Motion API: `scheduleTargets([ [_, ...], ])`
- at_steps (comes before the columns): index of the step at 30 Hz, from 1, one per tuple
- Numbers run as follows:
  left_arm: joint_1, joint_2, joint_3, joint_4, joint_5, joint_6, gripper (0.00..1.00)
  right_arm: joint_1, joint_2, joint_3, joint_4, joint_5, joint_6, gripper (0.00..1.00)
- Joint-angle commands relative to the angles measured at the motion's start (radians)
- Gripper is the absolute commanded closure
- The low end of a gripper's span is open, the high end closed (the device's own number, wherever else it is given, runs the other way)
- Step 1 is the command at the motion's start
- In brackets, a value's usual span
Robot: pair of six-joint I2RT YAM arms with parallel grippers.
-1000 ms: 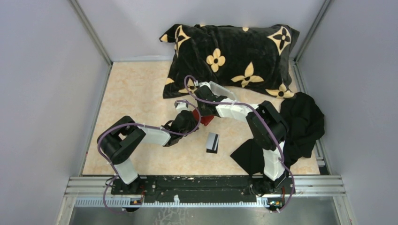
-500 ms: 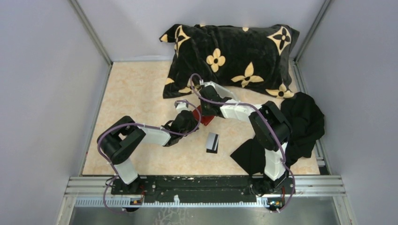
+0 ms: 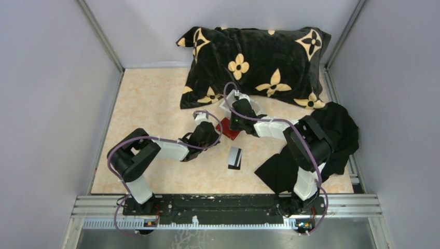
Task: Put the credit cards into the card holder
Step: Close the card holder at the center of the board.
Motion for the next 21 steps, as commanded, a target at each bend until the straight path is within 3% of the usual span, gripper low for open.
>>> scheduleTargets([
  [1,-0.005,0.009,-0.008,-0.142,0.003,0.021,1.00,-0.032,-0.002,-0.081,-0.036,0.003,0.050,1.00],
  [21,-0.011,0.007,0.044,-0.210,0.000,0.028,1.00,-0.115,0.009,-0.300,0.172,-0.071,0.279,1.00],
])
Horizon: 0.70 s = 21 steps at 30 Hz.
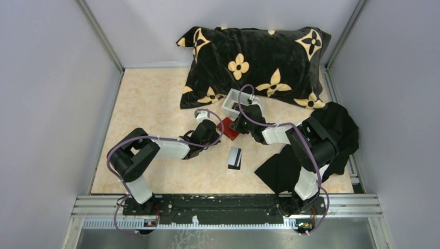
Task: Put the credit cards into the card holder
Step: Close the card holder at the center of the board.
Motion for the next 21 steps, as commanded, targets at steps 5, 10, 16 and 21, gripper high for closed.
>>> scheduleTargets([
  [5,-0.009,0.009,0.003,-0.121,0.001,0.027,1.00,-0.079,0.043,-0.125,-0.089,0.000,0.064,1.00],
  [10,-0.010,0.002,0.020,-0.133,-0.006,0.030,1.00,-0.079,0.031,-0.082,-0.104,-0.049,0.007,0.90],
  [16,-0.010,0.000,0.046,-0.139,-0.023,0.036,1.00,-0.079,-0.014,-0.016,-0.180,-0.032,-0.098,0.69],
  [21,-0.010,0.017,0.080,-0.146,-0.033,0.052,1.00,-0.079,-0.041,0.044,-0.250,0.009,-0.161,0.66],
])
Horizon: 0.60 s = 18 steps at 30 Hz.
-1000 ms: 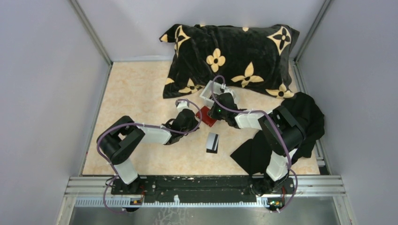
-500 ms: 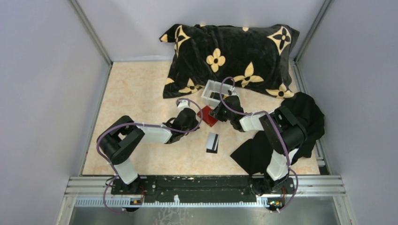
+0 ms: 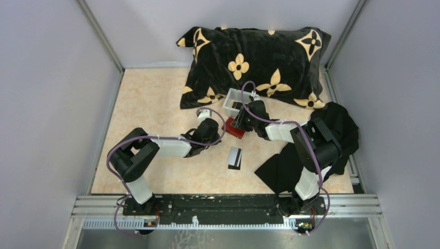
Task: Put the credit cards into the card holder
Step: Close the card holder at the center of the board.
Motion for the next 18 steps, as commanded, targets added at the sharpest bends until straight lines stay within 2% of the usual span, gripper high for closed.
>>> scheduleTargets([
  [1,-0.004,0.022,0.043,-0.062,-0.021,0.037,1.00,-0.020,-0.020,0.033,-0.204,0.103,-0.113,0.66],
  [7,-0.002,0.028,0.076,-0.068,-0.018,0.052,1.00,-0.019,-0.060,0.027,-0.178,0.089,-0.115,0.69],
  [18,-0.002,0.011,0.077,-0.065,-0.021,0.063,1.00,-0.020,-0.137,-0.031,-0.021,0.025,-0.071,0.76],
])
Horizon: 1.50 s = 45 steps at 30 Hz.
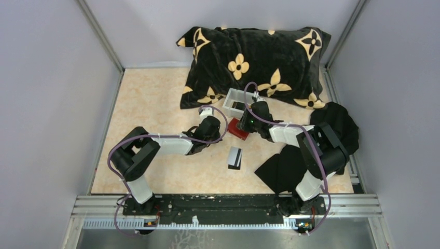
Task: Put the credit cards into the card holder
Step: Close the card holder at the center of the board.
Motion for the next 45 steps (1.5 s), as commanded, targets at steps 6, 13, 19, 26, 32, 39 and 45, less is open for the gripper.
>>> scheduleTargets([
  [6,-0.002,-0.004,0.022,-0.002,-0.016,0.027,1.00,-0.010,-0.078,-0.050,0.157,-0.060,0.029,0.76],
  [13,-0.002,-0.015,0.025,-0.001,0.000,0.023,1.00,-0.010,-0.154,-0.068,0.130,-0.010,-0.014,0.75],
  [19,-0.003,-0.005,0.043,0.000,0.052,-0.001,1.00,-0.010,-0.215,-0.069,0.058,0.088,-0.076,0.69],
  [26,-0.013,0.020,0.059,-0.002,0.090,-0.029,1.00,-0.010,-0.162,-0.032,0.000,0.138,-0.106,0.68],
  [32,-0.025,0.044,0.064,-0.003,0.109,-0.057,1.00,-0.015,-0.093,-0.002,0.012,0.154,-0.121,0.68],
  [39,-0.033,0.089,0.086,-0.001,0.126,-0.072,1.00,-0.052,-0.045,0.022,0.064,0.124,-0.111,0.68],
  [45,-0.034,0.127,0.112,-0.005,0.125,-0.075,1.00,-0.066,-0.015,0.039,0.066,0.123,-0.108,0.68],
])
